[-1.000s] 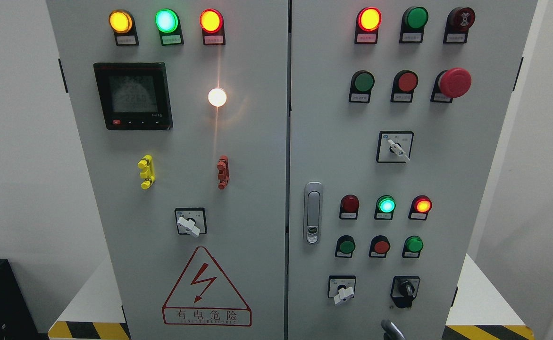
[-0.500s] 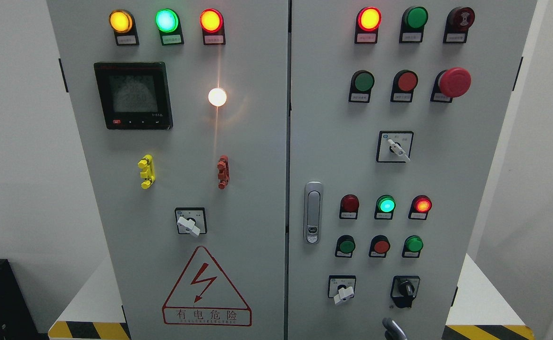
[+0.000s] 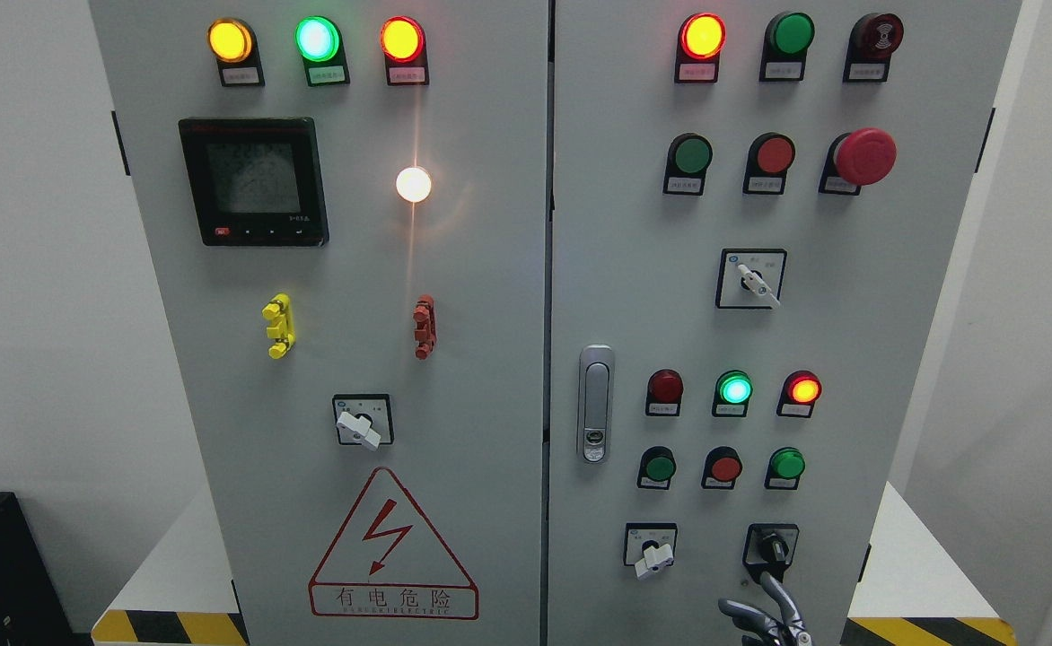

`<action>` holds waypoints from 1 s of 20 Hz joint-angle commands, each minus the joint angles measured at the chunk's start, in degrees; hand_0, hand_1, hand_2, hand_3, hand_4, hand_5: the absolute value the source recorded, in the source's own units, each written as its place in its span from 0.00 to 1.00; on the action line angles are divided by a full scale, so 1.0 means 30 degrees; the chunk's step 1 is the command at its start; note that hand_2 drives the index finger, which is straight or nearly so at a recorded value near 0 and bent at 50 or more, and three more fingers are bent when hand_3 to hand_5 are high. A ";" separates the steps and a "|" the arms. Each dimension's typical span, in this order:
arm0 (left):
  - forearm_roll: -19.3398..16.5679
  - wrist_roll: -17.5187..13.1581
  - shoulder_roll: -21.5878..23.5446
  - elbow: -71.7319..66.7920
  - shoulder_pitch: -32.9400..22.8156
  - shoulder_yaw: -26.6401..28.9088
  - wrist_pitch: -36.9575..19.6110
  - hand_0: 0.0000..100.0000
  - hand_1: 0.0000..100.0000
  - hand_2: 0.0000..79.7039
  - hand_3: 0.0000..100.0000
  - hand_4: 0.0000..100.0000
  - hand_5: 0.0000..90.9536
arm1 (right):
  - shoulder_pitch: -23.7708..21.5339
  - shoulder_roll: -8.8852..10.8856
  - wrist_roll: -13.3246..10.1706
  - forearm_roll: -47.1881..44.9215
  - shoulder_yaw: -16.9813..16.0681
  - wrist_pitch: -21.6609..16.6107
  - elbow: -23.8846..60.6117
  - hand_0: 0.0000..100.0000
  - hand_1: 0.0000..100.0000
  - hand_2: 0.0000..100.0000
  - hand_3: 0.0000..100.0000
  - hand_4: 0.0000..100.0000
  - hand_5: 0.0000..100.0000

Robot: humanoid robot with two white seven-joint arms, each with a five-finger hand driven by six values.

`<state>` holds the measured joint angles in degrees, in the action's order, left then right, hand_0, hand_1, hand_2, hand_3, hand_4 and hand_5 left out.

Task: Press green start button
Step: 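Raise the right hand toward the green push button in the lower row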

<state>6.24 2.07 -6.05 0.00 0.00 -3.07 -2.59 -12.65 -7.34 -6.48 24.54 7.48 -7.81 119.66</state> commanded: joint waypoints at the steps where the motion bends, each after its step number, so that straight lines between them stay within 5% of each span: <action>1: 0.0000 -0.0015 -0.0003 0.0527 0.0439 0.0000 0.0012 0.12 0.56 0.00 0.00 0.00 0.00 | 0.0439 -0.0014 -0.0417 0.6485 -0.0938 -0.0588 -0.0130 0.25 0.36 0.00 0.90 0.83 0.93; 8: 0.0000 -0.0015 -0.0003 0.0527 0.0439 0.0000 0.0012 0.12 0.56 0.00 0.00 0.00 0.00 | 0.1579 -0.0014 -0.0475 1.2322 -0.2464 -0.0912 -0.0919 0.33 0.35 0.00 0.98 0.90 1.00; 20: 0.0000 -0.0015 -0.0003 0.0527 0.0439 0.0000 0.0012 0.12 0.56 0.00 0.00 0.00 0.00 | 0.4362 -0.0102 -0.0827 1.5226 -0.2231 -0.0913 -0.3672 0.39 0.34 0.00 1.00 0.92 1.00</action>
<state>6.24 2.07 -6.06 0.00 0.00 -3.07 -2.59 -3.40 -7.43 -9.07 66.19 1.50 -10.68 114.48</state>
